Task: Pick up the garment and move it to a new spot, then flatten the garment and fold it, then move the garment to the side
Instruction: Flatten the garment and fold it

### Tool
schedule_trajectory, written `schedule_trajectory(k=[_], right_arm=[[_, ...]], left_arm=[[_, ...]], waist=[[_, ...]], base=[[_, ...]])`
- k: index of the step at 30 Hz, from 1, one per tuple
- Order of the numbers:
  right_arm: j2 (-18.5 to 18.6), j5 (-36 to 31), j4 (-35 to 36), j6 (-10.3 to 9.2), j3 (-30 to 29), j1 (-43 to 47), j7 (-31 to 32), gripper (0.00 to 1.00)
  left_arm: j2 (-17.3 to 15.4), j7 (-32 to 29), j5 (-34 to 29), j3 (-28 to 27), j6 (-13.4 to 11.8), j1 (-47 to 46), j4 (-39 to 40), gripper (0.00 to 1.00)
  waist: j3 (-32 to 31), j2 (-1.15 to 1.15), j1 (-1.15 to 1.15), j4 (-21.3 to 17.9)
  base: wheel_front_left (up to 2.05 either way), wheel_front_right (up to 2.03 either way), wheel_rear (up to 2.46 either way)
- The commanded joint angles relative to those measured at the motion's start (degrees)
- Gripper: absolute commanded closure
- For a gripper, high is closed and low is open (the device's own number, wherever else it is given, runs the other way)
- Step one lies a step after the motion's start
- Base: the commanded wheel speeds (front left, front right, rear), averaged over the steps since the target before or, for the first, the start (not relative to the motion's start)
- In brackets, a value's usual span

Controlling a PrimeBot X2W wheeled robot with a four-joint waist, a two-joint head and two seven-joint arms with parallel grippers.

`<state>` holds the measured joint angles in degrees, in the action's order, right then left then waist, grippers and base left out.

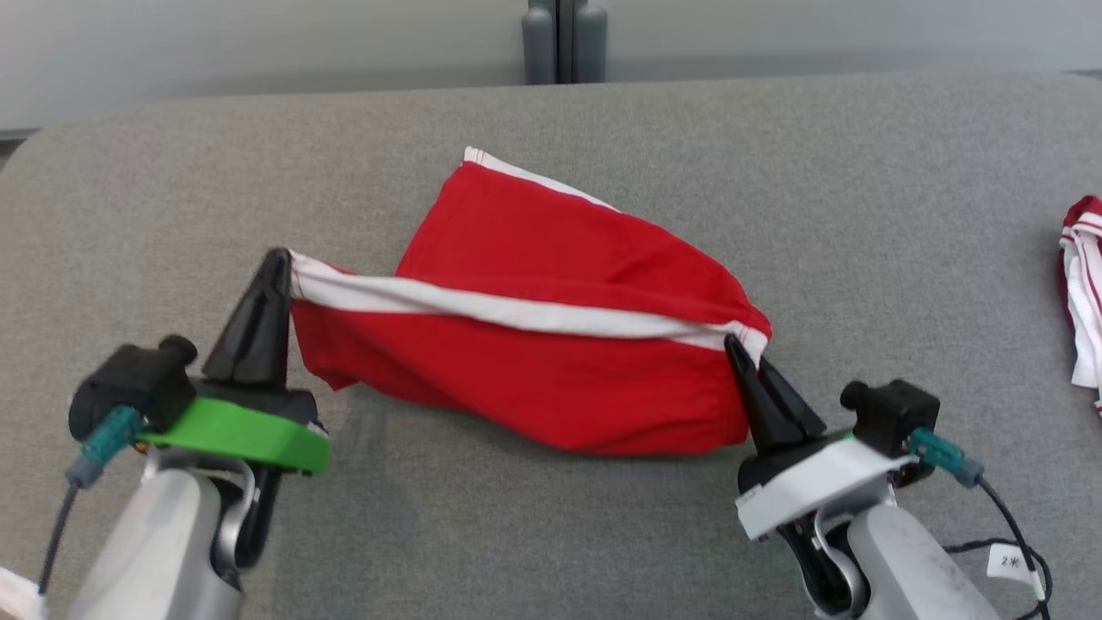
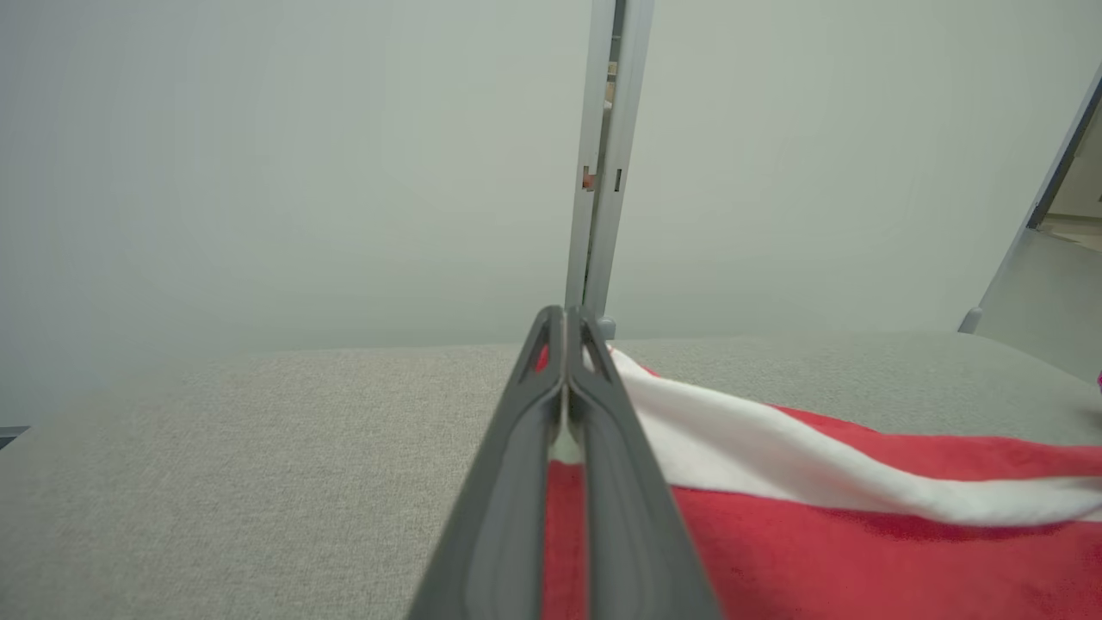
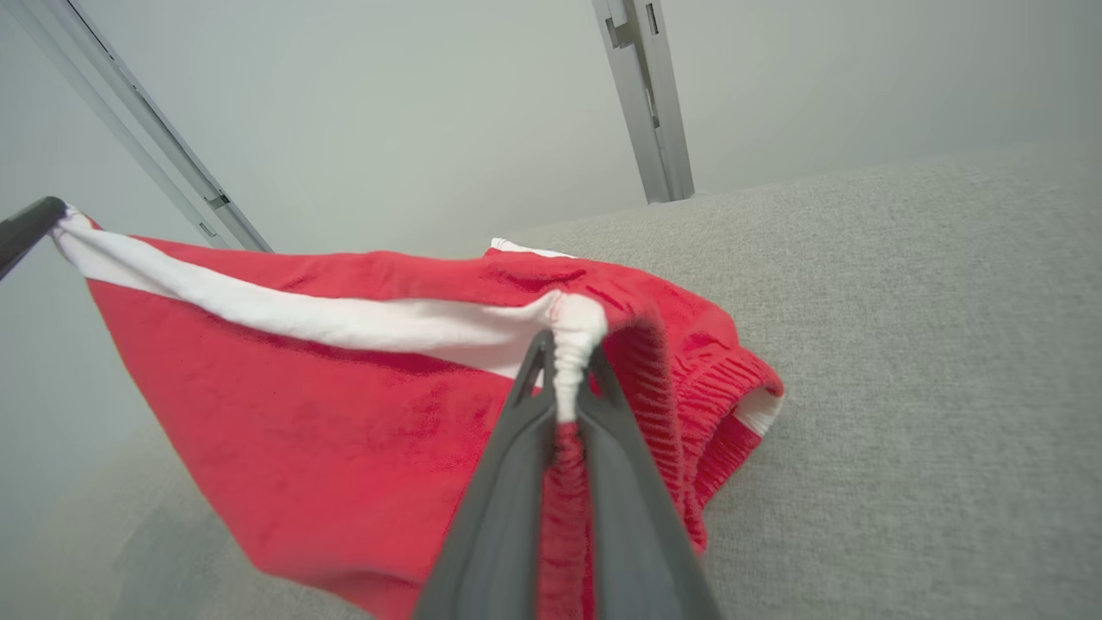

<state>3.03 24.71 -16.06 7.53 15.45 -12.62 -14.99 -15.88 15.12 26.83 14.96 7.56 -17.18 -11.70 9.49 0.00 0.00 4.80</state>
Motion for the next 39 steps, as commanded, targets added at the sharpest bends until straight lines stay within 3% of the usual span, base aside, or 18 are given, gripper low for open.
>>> schedule_trajectory(k=[1, 10, 19, 31, 33, 34, 35, 36, 37, 39], right_arm=[[0.0, 0.7, 0.3, -0.10, -0.3, -2.2, -0.2, 1.00], [0.0, 9.7, 1.7, -0.10, 2.8, -9.7, -0.2, 1.00], [0.0, 12.5, 4.4, -0.10, 2.8, -11.4, -0.2, 1.00], [0.0, 14.1, 6.1, -0.09, 5.4, -14.4, -0.2, 1.00], [0.0, 13.6, 5.5, -0.10, 5.9, -14.5, -0.2, 0.63], [0.0, 13.5, 5.2, -0.10, 6.0, -14.4, -0.2, 0.55], [0.0, 13.0, 5.0, -0.10, 5.5, -14.3, -0.2, 0.00], [0.0, 12.3, 4.7, -0.10, 5.2, -13.9, -0.2, 0.00], [0.0, 11.7, 4.5, -0.10, 4.5, -13.5, -0.2, 0.00], [0.0, 10.4, 4.1, -0.10, 3.3, -12.8, -0.2, 0.00]], left_arm=[[-1.8, 0.0, 0.7, 0.9, -0.2, -3.8, -1.0, 1.00], [-7.4, 0.0, 3.0, 6.1, -0.2, -17.5, -7.4, 1.00], [-7.4, 0.0, 4.3, 10.2, -0.2, -25.8, -12.0, 1.00], [-7.8, 0.0, 0.5, 7.5, -0.2, -32.3, -19.1, 1.00], [-7.6, 0.0, -0.2, 6.7, -0.2, -31.7, -21.0, 1.00], [-7.4, 0.0, -0.7, 6.7, -0.2, -31.2, -21.7, 1.00], [-7.0, 0.0, -0.6, 6.6, -0.2, -30.6, -22.6, 0.95], [-6.7, 0.0, -0.5, 6.5, -0.2, -30.2, -23.1, 0.43], [-6.6, 0.0, -0.8, 6.3, -0.2, -30.1, -23.2, 0.00], [-6.0, 0.0, -0.8, 5.6, -0.2, -29.7, -23.2, 0.00]], waist=[[8.6, 0.00, 0.00, -4.8], [16.3, 0.00, 0.00, -10.5], [20.6, 0.00, 0.00, -13.2], [22.4, 0.00, 0.00, -14.8], [21.8, 0.00, 0.00, -14.8], [21.5, 0.00, 0.00, -14.7], [21.1, 0.00, 0.00, -14.6], [20.7, 0.00, 0.00, -14.4], [20.3, 0.00, 0.00, -14.2], [19.6, 0.00, 0.00, -13.7]], base=[[0.00, 0.00, 0.00], [0.00, 0.00, 0.00], [0.00, 0.00, 0.00], [0.00, 0.00, 0.00], [0.00, 0.00, 0.00], [0.00, 0.00, 0.00], [0.00, 0.00, 0.00], [0.00, 0.00, 0.00], [0.00, 0.00, 0.00], [0.00, 0.00, 0.00]])
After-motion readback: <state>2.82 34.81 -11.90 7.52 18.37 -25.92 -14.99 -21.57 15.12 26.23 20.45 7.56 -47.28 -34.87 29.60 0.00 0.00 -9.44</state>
